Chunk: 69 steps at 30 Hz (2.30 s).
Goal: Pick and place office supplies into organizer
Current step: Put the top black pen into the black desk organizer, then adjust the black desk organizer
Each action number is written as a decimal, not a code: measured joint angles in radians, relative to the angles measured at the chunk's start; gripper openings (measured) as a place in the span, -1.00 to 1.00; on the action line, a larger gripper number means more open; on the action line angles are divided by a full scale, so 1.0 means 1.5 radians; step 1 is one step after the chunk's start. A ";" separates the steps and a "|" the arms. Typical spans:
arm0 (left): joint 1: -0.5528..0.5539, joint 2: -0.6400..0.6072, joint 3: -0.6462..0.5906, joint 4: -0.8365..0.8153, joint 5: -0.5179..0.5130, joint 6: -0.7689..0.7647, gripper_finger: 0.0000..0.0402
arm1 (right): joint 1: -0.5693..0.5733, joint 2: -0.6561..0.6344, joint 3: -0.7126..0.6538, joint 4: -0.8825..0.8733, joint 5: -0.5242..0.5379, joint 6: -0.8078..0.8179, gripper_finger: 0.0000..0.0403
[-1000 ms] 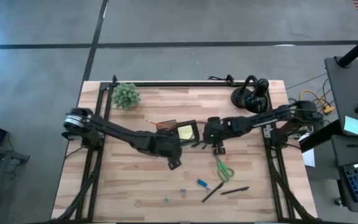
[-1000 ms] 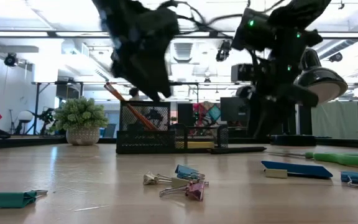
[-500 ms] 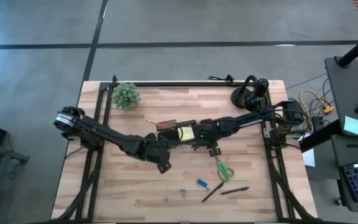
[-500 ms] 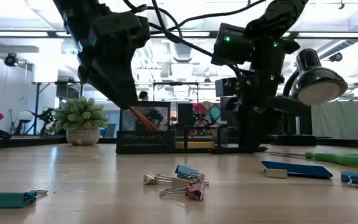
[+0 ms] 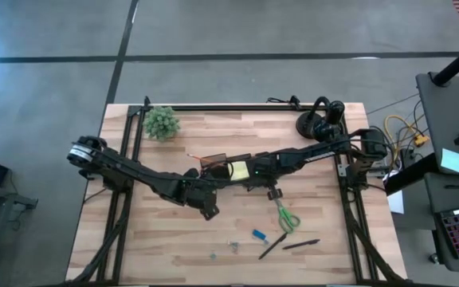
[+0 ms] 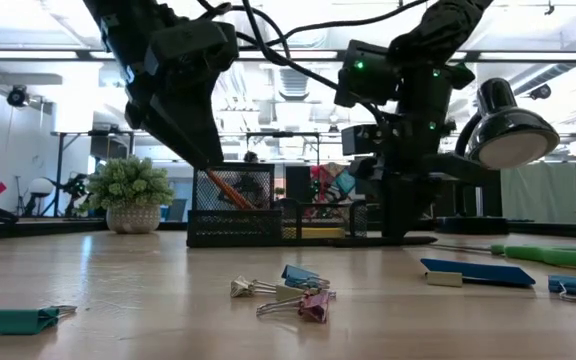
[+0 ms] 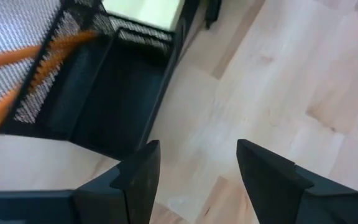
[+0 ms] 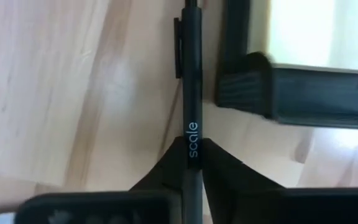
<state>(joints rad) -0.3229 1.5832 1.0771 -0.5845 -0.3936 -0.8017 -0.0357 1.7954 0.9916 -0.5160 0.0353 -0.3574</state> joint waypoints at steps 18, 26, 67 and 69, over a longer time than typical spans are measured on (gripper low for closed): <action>-0.010 -0.170 0.001 -0.100 -0.182 -0.080 -0.01 | 0.018 -0.117 0.151 0.055 -0.163 0.299 -0.94; -0.041 -0.278 -0.057 -0.197 -0.208 -0.142 -0.01 | -0.022 -0.038 0.205 0.304 -0.144 0.373 -0.94; -0.061 -0.401 -0.144 -0.224 -0.285 -0.159 -0.01 | -0.060 0.088 0.298 0.093 0.017 0.275 -0.11; -0.061 -0.401 -0.144 -0.224 -0.285 -0.159 -0.01 | -0.053 0.069 0.297 0.069 0.031 0.288 -0.05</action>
<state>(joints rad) -0.4145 0.9810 0.8608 -0.9209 -0.8204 -1.0396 -0.1146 1.8986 1.4367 -0.4118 0.0816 0.0747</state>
